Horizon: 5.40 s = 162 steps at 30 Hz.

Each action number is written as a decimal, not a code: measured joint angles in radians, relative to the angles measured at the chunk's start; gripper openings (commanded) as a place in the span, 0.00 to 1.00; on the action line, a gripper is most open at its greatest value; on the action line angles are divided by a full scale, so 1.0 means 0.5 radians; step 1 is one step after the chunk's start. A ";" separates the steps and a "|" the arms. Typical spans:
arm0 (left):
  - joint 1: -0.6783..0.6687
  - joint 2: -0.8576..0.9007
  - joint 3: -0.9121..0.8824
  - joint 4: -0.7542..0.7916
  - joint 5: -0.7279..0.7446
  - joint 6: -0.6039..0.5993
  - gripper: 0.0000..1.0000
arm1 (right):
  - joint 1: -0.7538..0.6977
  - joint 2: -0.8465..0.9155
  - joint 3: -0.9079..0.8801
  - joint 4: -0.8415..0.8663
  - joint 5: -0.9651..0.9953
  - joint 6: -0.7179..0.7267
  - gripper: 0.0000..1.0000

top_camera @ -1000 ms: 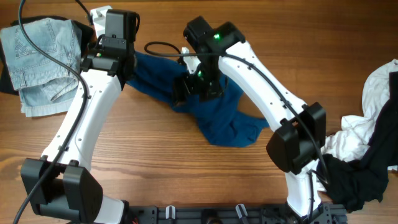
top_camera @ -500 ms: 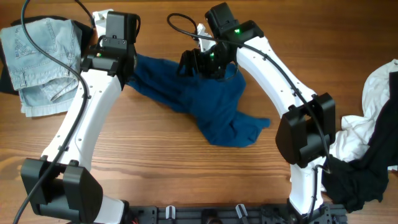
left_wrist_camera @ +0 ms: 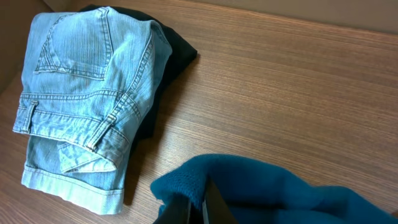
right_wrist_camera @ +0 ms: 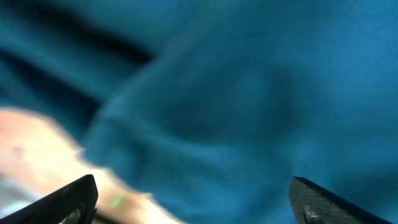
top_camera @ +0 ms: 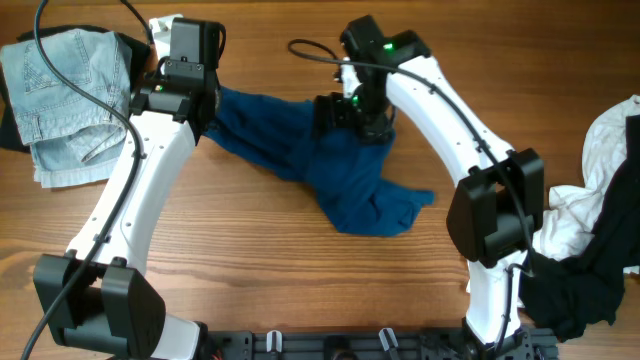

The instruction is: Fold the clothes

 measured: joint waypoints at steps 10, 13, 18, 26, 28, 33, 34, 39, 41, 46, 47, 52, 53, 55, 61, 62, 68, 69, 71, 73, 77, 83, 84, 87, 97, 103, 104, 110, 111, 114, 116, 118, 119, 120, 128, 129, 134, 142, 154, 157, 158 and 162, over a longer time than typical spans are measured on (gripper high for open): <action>0.000 0.000 0.000 0.001 0.030 0.000 0.04 | 0.092 0.000 0.002 0.079 0.459 -0.127 0.97; 0.000 0.000 0.000 0.001 0.030 0.001 0.04 | 0.198 0.000 0.002 0.110 0.507 -0.162 0.97; 0.000 0.000 0.000 0.001 0.030 0.001 0.04 | 0.320 0.000 0.002 0.175 0.524 -0.173 0.97; 0.000 0.000 0.000 0.001 0.030 0.000 0.04 | 0.333 0.000 0.002 0.292 0.536 -0.178 0.98; 0.000 0.000 0.000 0.001 0.030 0.000 0.04 | 0.343 0.000 0.002 0.349 0.539 -0.178 0.99; 0.000 0.000 0.000 0.001 0.030 0.001 0.04 | 0.396 0.000 0.003 0.375 0.544 -0.191 0.63; 0.000 0.000 0.000 0.001 0.031 0.001 0.04 | 0.399 0.000 0.003 0.369 0.546 -0.195 0.58; 0.000 -0.001 0.000 0.001 0.031 0.001 0.04 | 0.399 0.000 0.003 0.317 0.568 -0.213 0.76; -0.001 0.000 0.000 0.001 0.030 0.001 0.04 | 0.399 0.000 0.003 0.304 0.574 -0.211 0.76; 0.000 0.000 0.000 0.001 0.030 0.001 0.04 | 0.399 0.000 0.003 0.295 0.575 -0.203 0.61; -0.001 0.000 0.000 0.001 0.030 0.001 0.04 | 0.399 0.000 0.003 0.294 0.575 -0.207 0.50; 0.000 0.000 0.000 0.001 0.030 0.001 0.04 | 0.399 0.000 0.003 0.271 0.603 -0.210 0.04; 0.000 0.000 -0.001 0.001 0.030 0.001 0.04 | 0.399 0.000 0.003 0.268 0.603 -0.207 0.04; 0.000 0.000 0.000 0.001 0.030 0.001 0.04 | 0.399 0.000 0.003 0.264 0.608 -0.208 0.05; 0.000 0.000 0.000 0.001 0.031 0.001 0.04 | 0.399 0.000 0.003 0.263 0.659 -0.207 0.04; 0.000 0.000 -0.001 0.001 0.030 0.001 0.04 | 0.399 0.000 0.003 0.263 0.671 -0.207 0.05; 0.000 0.000 -0.001 0.001 0.030 0.001 0.04 | 0.399 0.000 0.003 0.244 0.697 -0.217 0.99; 0.000 0.000 0.000 0.001 0.030 0.001 0.04 | 0.399 0.000 0.003 0.250 0.693 -0.222 1.00; 0.000 0.000 0.000 0.001 0.030 0.001 0.04 | 0.399 0.000 0.003 0.295 0.691 -0.237 1.00; 0.000 0.000 0.000 0.001 0.030 0.001 0.04 | 0.399 0.000 0.003 0.330 0.690 -0.240 0.86; 0.000 0.000 -0.001 -0.001 0.030 0.001 0.04 | 0.399 0.000 0.003 0.380 0.645 -0.262 0.83; -0.001 0.000 0.000 -0.010 0.030 0.002 0.04 | 0.399 0.000 0.003 0.421 0.571 -0.275 0.81; 0.000 0.000 0.000 -0.009 0.030 0.001 0.04 | 0.399 0.000 0.003 0.425 0.565 -0.275 0.81; 0.000 0.000 0.000 -0.010 0.030 0.001 0.04 | 0.399 0.000 0.002 0.424 0.549 -0.275 0.66; 0.000 0.000 0.000 -0.040 0.030 0.002 0.04 | 0.399 0.000 -0.150 0.470 0.533 -0.266 0.63; 0.000 0.000 0.000 -0.041 0.031 0.001 0.04 | 0.399 0.000 -0.152 0.472 0.534 -0.256 0.05; 0.000 0.000 -0.001 -0.041 0.031 0.001 0.04 | 0.399 0.000 -0.152 0.472 0.534 -0.248 0.04; 0.000 0.000 0.000 -0.045 0.031 0.002 0.04 | 0.398 0.000 -0.152 0.491 0.533 -0.252 0.05; -0.001 0.000 0.000 -0.046 0.031 0.001 0.04 | 0.398 0.000 -0.152 0.494 0.534 -0.252 0.05; 0.000 0.000 -0.001 -0.053 0.030 0.001 0.04 | 0.397 0.000 -0.152 0.500 0.566 -0.252 0.05; 0.000 0.000 0.000 -0.055 0.030 0.002 0.04 | 0.388 -0.001 -0.152 0.503 0.604 -0.252 0.05; 0.000 0.000 0.000 -0.055 0.030 0.001 0.04 | 0.366 -0.012 -0.152 0.508 0.642 -0.253 0.05; 0.000 0.000 -0.001 -0.055 0.030 0.001 0.04 | 0.349 -0.028 -0.152 0.507 0.661 -0.253 0.05; 0.000 0.000 0.000 -0.055 0.031 0.001 0.04 | 0.327 -0.053 -0.152 0.507 0.682 -0.253 0.05; 0.000 -0.001 0.000 -0.054 0.031 0.001 0.04 | 0.014 -0.642 -0.152 0.503 0.919 -0.253 0.04; -0.001 0.000 0.000 -0.054 0.031 0.001 0.04 | -0.032 -0.725 -0.152 0.502 0.944 -0.256 0.04; -0.001 0.000 -0.001 -0.055 0.031 0.002 0.04 | -0.271 -1.100 -0.151 0.499 1.015 -0.314 0.04; 0.000 0.000 -0.001 -0.055 0.031 0.001 0.04 | -0.426 -1.104 -0.109 0.036 0.595 -0.388 0.21; 0.000 0.000 0.000 -0.054 0.031 0.001 0.04 | -0.334 -0.327 -0.110 -0.029 0.002 -0.435 0.68; -0.001 0.000 0.000 -0.054 0.031 0.001 0.04 | -0.285 -0.224 -0.110 -0.026 -0.032 -0.456 0.68; 0.000 0.000 0.000 -0.054 0.031 0.001 0.04 | -0.247 -0.196 -0.110 -0.021 -0.037 -0.466 0.70; 0.000 0.000 0.000 -0.053 0.031 0.001 0.04 | -0.033 -0.154 -0.110 0.044 -0.042 -0.478 0.74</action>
